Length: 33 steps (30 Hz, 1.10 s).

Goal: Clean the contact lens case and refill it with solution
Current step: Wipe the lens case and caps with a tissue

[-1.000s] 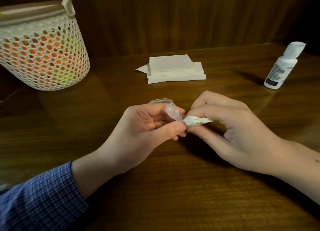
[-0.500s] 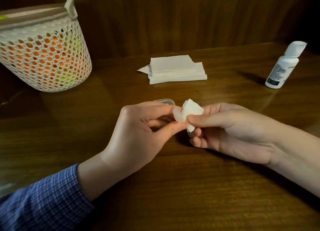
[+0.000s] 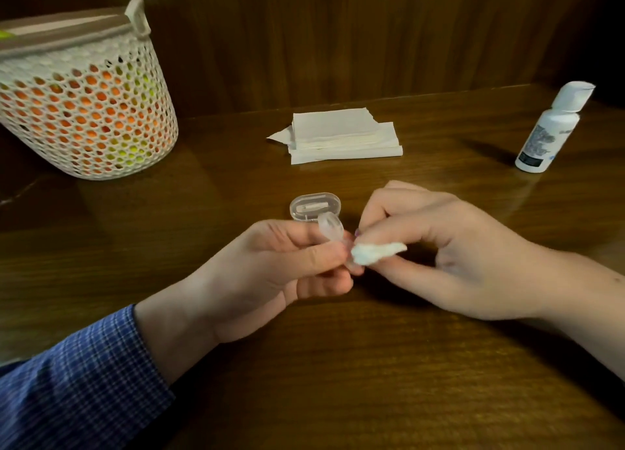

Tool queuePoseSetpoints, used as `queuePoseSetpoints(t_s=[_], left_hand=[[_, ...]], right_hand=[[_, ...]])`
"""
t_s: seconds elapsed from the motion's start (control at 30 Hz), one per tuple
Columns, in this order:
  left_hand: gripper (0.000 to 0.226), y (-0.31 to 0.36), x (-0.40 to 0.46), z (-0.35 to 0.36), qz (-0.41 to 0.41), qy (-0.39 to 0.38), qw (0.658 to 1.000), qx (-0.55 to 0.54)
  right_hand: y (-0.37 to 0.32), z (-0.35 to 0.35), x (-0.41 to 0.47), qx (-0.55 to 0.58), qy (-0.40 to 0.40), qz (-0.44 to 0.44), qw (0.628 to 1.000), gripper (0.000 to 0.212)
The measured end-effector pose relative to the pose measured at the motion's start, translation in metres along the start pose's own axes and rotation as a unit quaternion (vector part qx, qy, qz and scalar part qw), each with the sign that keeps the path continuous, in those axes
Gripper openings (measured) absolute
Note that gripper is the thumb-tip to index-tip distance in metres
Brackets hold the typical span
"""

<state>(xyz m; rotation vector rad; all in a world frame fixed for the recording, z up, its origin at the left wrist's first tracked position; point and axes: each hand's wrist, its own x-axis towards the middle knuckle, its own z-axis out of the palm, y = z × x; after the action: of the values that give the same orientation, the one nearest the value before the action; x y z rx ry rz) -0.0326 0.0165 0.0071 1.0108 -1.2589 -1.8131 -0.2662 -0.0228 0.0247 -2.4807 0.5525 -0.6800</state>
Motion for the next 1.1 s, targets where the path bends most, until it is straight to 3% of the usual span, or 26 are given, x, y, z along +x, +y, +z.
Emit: queuePoseSetpoints(t_s=[0.1,0.2,0.33,0.5,0.67,0.8,0.9,1.1], left_hand=[[0.024,0.004,-0.001,-0.003,-0.063,-0.105,0.99,-0.069],[0.027,0.007,0.0,-0.005,-0.095,-0.173,0.971,-0.132],[0.032,0.005,0.002,-0.004,-0.112,-0.189,0.959,-0.176],[0.032,0.006,0.003,-0.007,-0.139,-0.183,0.952,-0.202],[0.029,0.006,0.003,-0.004,-0.112,-0.134,0.98,-0.097],[0.039,0.002,0.002,0.002,-0.046,0.004,0.998,0.036],[0.032,-0.002,0.0,0.008,0.01,0.074,0.989,0.13],[0.032,-0.003,0.001,0.009,0.087,0.091,0.956,0.264]], right_hand=[[0.002,-0.003,-0.002,-0.099,-0.004,-0.08,0.992,0.014],[0.003,-0.003,-0.007,-0.096,0.07,-0.11,0.987,0.016],[0.002,0.002,-0.007,-0.122,0.111,-0.13,0.978,0.015],[-0.001,0.005,-0.004,-0.137,0.072,-0.122,0.98,0.012],[-0.002,0.007,-0.007,-0.115,0.005,-0.059,0.992,0.011],[-0.004,0.015,-0.008,-0.074,-0.003,0.047,0.996,0.022],[-0.008,0.016,-0.005,0.038,-0.01,0.153,0.987,0.02],[-0.002,0.01,0.002,0.198,-0.059,0.3,0.931,0.01]])
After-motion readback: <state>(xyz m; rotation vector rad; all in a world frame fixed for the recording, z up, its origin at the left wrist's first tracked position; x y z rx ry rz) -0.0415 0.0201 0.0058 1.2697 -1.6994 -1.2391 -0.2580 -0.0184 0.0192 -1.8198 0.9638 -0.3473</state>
